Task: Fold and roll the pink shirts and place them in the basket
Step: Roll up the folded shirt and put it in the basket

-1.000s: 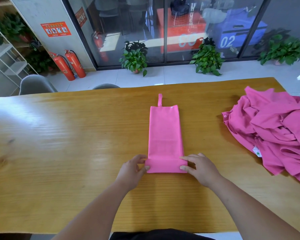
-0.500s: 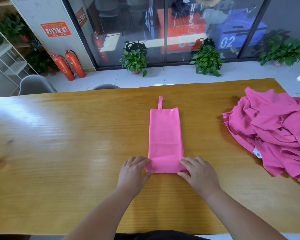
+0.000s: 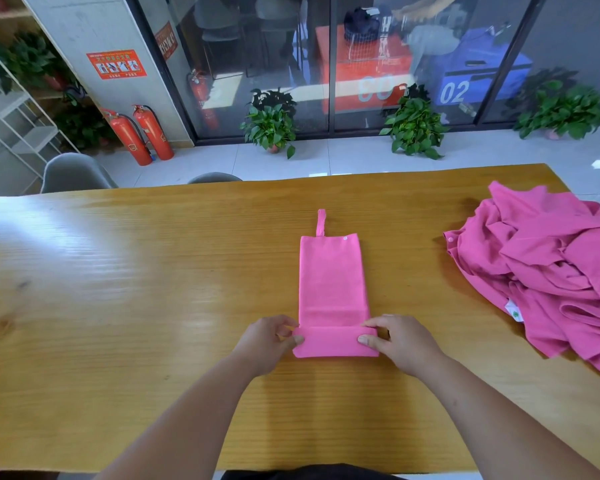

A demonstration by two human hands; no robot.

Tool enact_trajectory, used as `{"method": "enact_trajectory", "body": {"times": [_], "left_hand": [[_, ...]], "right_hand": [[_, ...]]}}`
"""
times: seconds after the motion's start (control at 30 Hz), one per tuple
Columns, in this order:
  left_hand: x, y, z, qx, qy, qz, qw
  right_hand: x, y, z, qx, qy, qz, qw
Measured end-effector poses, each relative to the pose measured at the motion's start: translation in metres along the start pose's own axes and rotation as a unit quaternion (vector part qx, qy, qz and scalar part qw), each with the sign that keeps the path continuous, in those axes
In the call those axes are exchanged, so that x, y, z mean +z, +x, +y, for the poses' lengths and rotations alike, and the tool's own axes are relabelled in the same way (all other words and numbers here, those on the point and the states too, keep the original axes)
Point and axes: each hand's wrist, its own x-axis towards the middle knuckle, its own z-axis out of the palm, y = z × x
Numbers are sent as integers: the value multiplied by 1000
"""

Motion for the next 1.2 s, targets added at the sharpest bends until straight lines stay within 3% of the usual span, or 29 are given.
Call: {"method": "enact_trajectory", "body": {"times": [0.2, 0.27, 0.37, 0.47, 0.6, 0.73, 0.83, 0.9, 1.03, 1.13, 1.2], "left_hand": [[17, -9, 9, 118, 104, 155, 975], [27, -14, 6, 130, 135, 194, 963], [36, -21, 3, 141, 163, 219, 952], [33, -21, -1, 127, 184, 179, 958], [22, -14, 4, 65, 111, 107, 986], [13, -10, -1, 20, 63, 64, 996], [19, -9, -1, 60, 54, 111, 991], [26, -12, 1, 96, 59, 164, 980], [39, -13, -1, 174, 181, 236, 939], [41, -16, -4, 217, 220, 261, 915], [39, -20, -5, 208, 234, 237, 920]], "right_hand": [[23, -14, -14, -99, -53, 209, 971], [36, -18, -13, -133, -87, 243, 957], [40, -23, -5, -147, -107, 238, 954], [32, -24, -3, -136, -116, 189, 965], [19, -11, -7, -68, -3, 105, 992], [12, -1, 1, -56, 19, 51, 997], [14, -1, 0, -53, 17, 75, 996], [17, -5, -5, -69, 7, 138, 988], [35, -14, -14, -148, -95, 262, 949], [42, -18, -9, -170, -136, 280, 935], [38, -19, -4, -171, -134, 253, 943]]}}
